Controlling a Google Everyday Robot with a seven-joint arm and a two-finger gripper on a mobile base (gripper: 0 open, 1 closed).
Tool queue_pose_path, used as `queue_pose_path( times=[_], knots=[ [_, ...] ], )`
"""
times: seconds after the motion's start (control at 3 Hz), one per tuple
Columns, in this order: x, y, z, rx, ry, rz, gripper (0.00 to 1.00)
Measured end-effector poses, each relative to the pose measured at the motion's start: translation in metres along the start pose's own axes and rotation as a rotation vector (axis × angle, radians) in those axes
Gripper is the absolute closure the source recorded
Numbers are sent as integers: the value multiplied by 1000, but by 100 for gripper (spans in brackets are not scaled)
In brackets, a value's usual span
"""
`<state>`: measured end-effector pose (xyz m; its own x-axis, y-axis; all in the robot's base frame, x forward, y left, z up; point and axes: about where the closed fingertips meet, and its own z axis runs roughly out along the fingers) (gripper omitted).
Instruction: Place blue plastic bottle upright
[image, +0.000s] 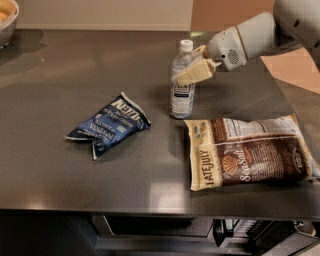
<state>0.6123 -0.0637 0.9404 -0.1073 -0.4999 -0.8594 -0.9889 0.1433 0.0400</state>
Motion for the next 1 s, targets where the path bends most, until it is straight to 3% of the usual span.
queue_pose_path(
  times=[0.33,0.67,1.0],
  knots=[
    [0,0,3,-4,-1,0,12],
    [-1,0,6,-8,-1,-1,0],
    [-1,0,6,-9,-1,-1,0]
  ],
)
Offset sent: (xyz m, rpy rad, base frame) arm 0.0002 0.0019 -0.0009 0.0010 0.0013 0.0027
